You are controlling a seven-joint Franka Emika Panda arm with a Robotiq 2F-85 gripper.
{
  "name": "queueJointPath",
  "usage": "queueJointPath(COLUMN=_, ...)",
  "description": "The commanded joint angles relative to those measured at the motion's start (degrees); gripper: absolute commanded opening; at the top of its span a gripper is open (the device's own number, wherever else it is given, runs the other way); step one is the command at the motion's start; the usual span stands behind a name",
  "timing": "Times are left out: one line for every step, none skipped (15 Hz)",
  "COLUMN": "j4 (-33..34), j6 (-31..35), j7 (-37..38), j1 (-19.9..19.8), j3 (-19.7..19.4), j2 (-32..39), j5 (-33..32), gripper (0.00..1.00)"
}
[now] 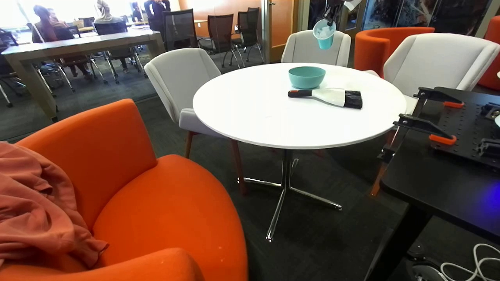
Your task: Pour the contents of the cup into the bowl then use the spoon to mix them
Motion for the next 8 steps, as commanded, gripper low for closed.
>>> queueJointPath(j4=1.4, j6=2.2, j7=9.7, j1=11.6, j3=-12.2, j2=9.3, j5=-2.3, gripper=0.01)
queueJointPath(j4=1.5, j6=2.1, j7=11.4, j1=14.2, j3=-14.8, j2=12.0, j5=-1.8, gripper=0.01)
queueJointPath(j4=1.7, j6=1.7, j7=13.3, j1=16.7, j3=-16.9, j2=14.8, j5=-1.5, gripper=0.01)
queueJointPath(j4=2.0, j6=1.3, j7=14.8, j1=18.8, j3=-18.4, j2=17.6, j5=-1.0, gripper=0.01)
queueJointPath(j4=2.2, j6=0.7, j7=16.1, j1=20.6, j3=-19.7, j2=20.1, j5=-0.5, gripper=0.01)
queueJointPath(j4=2.5, j6=0.0, j7=17.2, j1=22.0, j3=-20.5, j2=22.7, j5=-0.2, gripper=0.01)
queueJointPath(j4=2.6, j6=-0.3, j7=18.2, j1=23.5, j3=-21.5, j2=25.2, j5=0.1, gripper=0.01)
queueJointPath(j4=2.7, j6=-0.6, j7=18.8, j1=24.6, j3=-22.1, j2=27.4, j5=0.4, gripper=0.01)
